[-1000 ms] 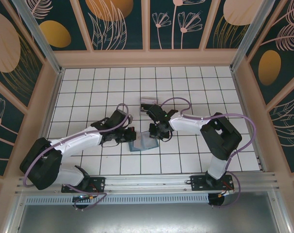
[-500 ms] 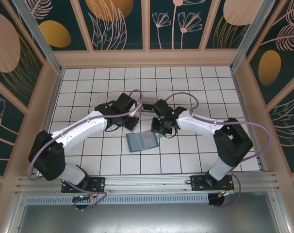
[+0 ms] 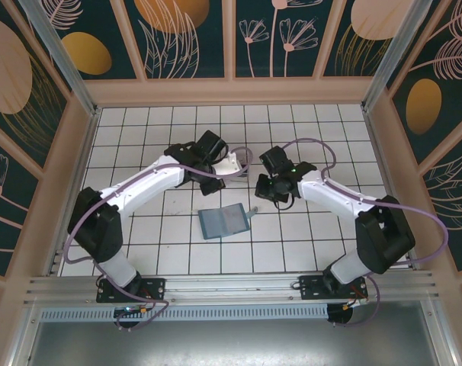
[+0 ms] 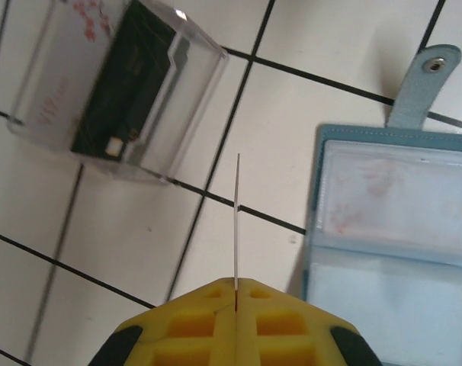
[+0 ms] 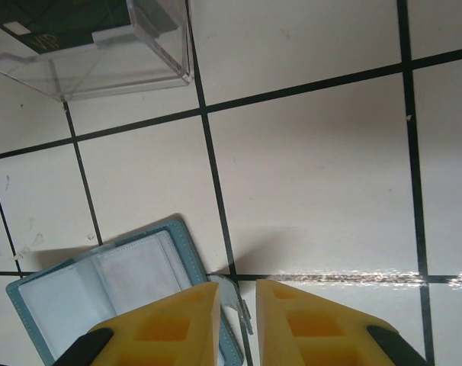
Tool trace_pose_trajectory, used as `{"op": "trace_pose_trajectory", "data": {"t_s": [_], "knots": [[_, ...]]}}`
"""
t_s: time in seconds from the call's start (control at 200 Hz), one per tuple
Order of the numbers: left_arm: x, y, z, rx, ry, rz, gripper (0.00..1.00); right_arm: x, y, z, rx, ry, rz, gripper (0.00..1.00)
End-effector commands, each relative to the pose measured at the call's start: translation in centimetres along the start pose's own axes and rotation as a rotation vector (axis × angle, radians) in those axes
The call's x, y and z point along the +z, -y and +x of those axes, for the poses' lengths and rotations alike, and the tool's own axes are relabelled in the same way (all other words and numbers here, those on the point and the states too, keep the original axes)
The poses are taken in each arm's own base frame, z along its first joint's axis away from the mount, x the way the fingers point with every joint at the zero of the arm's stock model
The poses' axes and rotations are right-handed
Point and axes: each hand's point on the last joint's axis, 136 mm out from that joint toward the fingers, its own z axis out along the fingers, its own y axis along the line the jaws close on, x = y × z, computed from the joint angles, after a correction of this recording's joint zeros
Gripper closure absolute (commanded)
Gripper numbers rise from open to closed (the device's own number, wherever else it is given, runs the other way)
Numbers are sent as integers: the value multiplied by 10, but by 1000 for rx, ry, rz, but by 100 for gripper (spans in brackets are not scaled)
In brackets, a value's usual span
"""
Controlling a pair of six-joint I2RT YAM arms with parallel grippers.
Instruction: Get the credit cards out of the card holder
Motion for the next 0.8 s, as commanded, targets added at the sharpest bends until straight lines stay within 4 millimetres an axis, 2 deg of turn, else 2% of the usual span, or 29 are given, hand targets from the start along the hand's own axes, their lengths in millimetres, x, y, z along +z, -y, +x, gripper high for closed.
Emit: {"op": "trace_pose_trajectory", "data": {"t_s": [0.0,0.37,0.47,0.5,0.671,0.691,0.791], "knots": [[7,-11,-1,213,-62,-2,100,-10,14,0,-10,15,41,79],[19,-48,-61,395,-10,-50,100,-26,30,-5,41,53,43,79],[25,-56,-68,420,-15,-67,100,-27,33,-6,46,57,42,79],[28,-55,-63,423,-41,-53,100,-28,33,-6,46,58,40,80],[41,-65,-67,436,-62,-81,100,-27,32,-6,38,55,37,79],[42,-65,-67,438,-60,-79,100,-28,38,-11,63,64,43,79],[46,-69,-72,451,-47,-99,100,-27,39,-13,68,64,40,79]]}}
